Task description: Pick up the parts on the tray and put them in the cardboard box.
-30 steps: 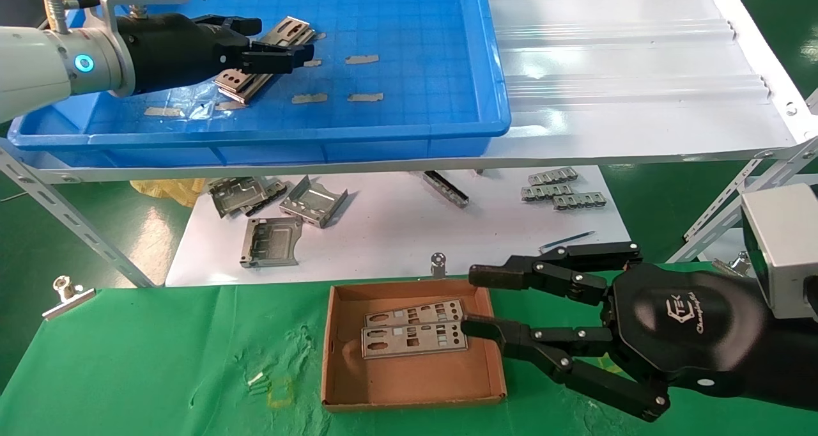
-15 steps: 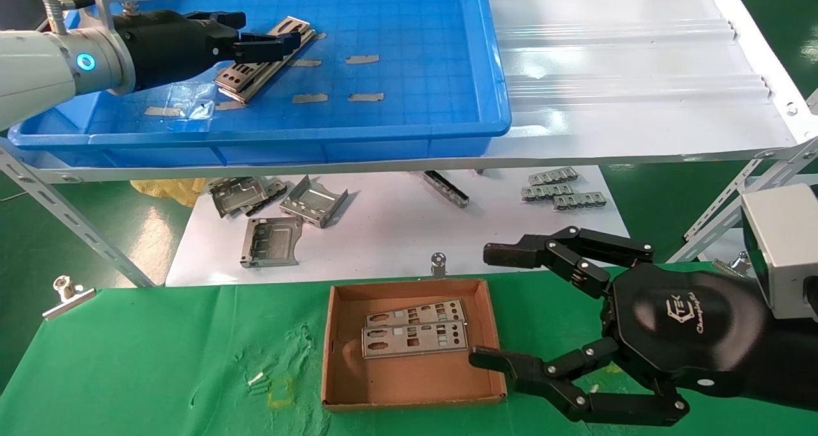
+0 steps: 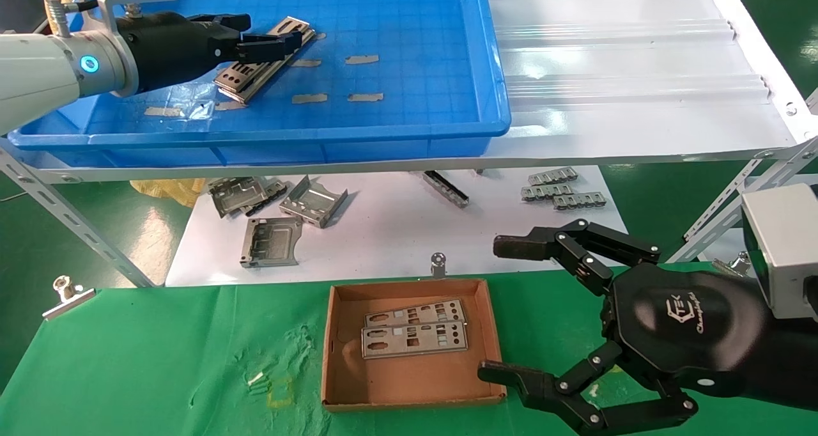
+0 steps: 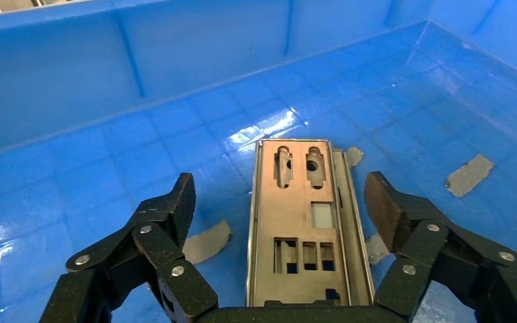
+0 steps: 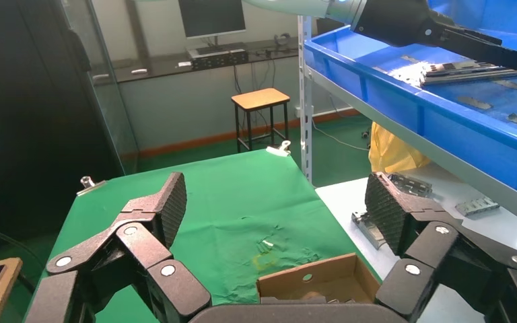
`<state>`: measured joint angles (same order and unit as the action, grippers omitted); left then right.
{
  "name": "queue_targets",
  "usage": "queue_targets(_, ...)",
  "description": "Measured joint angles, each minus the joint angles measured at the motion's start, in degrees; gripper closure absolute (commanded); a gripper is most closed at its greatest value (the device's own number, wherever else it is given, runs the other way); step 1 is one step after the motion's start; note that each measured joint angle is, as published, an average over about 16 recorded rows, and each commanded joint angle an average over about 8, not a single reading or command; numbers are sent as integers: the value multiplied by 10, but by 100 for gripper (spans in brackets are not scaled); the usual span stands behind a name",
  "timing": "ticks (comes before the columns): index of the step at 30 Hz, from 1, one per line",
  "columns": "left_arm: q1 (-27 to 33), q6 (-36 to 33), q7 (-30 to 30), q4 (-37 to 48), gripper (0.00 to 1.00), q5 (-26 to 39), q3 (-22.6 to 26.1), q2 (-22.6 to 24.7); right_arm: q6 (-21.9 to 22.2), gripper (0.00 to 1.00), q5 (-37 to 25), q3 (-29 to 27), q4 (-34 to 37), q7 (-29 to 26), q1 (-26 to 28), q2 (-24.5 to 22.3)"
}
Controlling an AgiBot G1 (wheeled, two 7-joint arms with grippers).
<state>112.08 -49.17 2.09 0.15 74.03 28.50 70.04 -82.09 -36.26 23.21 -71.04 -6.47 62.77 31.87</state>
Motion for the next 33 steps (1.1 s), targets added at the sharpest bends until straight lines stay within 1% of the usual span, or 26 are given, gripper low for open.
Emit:
queue_targets(26,1,-7,-3,-5,100,-5,-3,-4,0,0,0,0,0,0,0,0)
queue_targets(33,10,-36,-10,-16,100,-12,-8,-11,0,0,0,0,0,0,0,0)
